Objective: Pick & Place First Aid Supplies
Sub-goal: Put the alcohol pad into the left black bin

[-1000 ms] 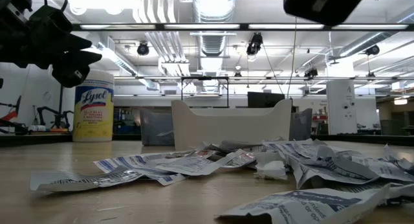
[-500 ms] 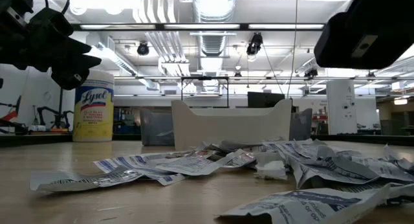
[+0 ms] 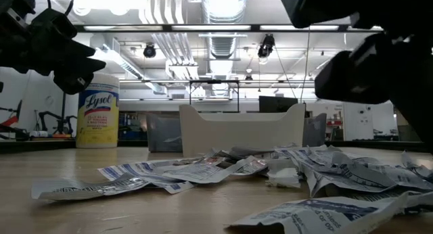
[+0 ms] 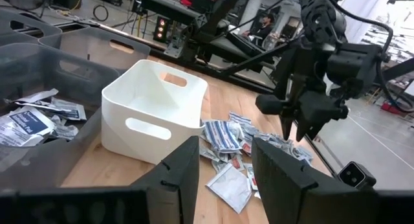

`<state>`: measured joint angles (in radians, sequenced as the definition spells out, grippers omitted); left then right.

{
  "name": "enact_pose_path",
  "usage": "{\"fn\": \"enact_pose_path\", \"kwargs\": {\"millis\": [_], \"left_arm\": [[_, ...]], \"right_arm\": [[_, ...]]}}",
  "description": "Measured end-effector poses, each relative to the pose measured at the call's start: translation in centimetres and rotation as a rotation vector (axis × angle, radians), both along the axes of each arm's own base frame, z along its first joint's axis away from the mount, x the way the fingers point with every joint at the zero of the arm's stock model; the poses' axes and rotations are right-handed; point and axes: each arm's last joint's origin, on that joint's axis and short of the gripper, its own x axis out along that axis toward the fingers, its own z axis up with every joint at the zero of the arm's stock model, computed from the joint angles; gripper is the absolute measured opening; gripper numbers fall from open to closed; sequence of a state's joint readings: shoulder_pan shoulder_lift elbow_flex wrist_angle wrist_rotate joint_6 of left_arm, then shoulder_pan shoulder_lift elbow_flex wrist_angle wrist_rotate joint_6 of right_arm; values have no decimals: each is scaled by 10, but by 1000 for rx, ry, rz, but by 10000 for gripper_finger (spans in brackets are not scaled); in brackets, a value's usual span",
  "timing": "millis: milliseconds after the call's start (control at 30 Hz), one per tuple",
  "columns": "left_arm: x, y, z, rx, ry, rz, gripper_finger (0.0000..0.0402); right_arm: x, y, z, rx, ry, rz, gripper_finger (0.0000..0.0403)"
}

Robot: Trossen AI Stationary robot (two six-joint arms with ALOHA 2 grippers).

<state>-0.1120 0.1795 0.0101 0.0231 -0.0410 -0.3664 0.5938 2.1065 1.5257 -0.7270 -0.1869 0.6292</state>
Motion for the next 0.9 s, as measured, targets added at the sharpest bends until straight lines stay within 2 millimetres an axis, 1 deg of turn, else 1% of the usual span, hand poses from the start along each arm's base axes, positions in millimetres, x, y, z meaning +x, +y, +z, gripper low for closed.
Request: {"fn": "enact_pose_path", "kwargs": {"millis": [333,433,567,900], "left_arm": [[0,0,0,0,3,1,136],[0,0,0,1,4,1,136],[0,0,0,1,5,1,136],[0,0,0,1,5,2,136]], "right_arm": [[1,2,-18,-33,31,-1,126],[0,2,-20,-38,36,-1,119],[-1,1,-20,-64,41,-5,102],[-3,0,-21,-76,57,-8,45]]}}
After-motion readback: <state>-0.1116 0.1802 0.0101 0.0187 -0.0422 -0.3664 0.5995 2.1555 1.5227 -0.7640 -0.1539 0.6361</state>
